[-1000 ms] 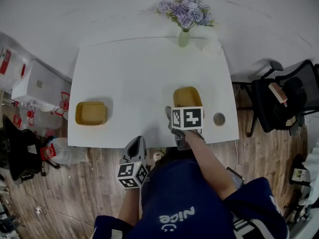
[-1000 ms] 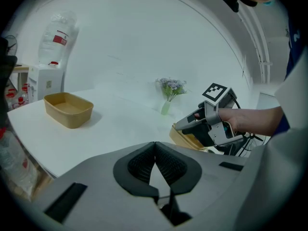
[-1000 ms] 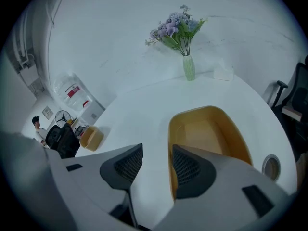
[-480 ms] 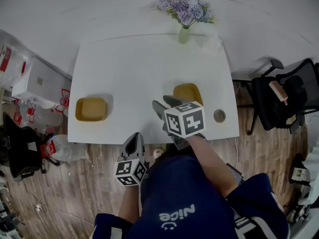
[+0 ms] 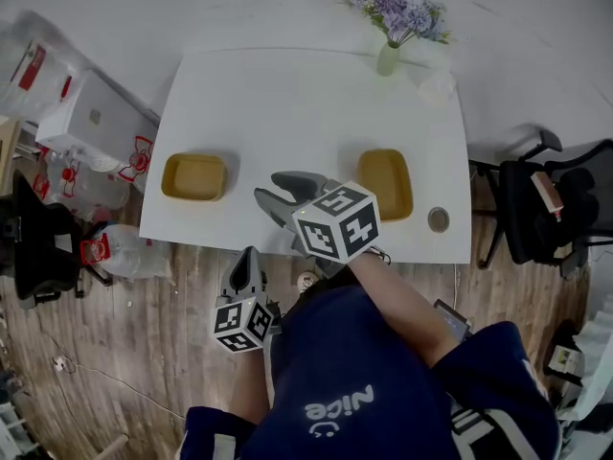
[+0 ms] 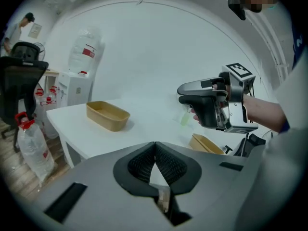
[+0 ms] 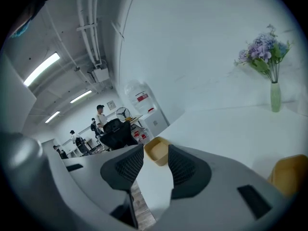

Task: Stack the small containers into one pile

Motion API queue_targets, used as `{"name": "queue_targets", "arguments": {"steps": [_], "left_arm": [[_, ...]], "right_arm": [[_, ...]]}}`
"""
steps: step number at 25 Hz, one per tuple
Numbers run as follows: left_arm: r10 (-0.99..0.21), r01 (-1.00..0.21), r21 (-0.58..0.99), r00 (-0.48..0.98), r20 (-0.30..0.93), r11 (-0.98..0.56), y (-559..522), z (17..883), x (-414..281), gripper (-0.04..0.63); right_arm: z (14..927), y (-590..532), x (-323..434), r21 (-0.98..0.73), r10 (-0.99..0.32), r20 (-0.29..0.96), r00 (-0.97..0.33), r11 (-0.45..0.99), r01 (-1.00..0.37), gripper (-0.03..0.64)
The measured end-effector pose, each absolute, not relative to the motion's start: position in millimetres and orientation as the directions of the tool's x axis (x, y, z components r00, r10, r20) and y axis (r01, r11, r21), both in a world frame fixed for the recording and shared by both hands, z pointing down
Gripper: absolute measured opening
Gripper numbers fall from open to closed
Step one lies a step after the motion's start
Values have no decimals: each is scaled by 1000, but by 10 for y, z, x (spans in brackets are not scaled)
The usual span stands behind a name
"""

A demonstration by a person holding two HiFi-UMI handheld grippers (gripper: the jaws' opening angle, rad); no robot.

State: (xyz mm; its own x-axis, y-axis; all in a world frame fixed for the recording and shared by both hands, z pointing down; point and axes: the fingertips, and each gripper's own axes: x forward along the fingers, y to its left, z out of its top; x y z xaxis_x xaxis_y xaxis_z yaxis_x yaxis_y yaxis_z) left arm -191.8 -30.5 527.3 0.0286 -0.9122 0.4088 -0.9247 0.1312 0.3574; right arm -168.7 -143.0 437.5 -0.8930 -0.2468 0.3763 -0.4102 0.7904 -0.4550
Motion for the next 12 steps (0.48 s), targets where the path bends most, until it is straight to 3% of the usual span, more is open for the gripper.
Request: {"name": "queue_targets", "arguments": {"steps": [6,12], "left_arm": [[-902,-898,346,-112,418,272,131,5279,-2324,18],[-875,-851,342,-242,419,399,631,5307,-2662,18]], "right_arm": [[4326,-1238,-2225,-375,-150,378,-914,878,-299,178],[4607,-961,-2858,-191,-52,495,-868,967,-167,178]]}}
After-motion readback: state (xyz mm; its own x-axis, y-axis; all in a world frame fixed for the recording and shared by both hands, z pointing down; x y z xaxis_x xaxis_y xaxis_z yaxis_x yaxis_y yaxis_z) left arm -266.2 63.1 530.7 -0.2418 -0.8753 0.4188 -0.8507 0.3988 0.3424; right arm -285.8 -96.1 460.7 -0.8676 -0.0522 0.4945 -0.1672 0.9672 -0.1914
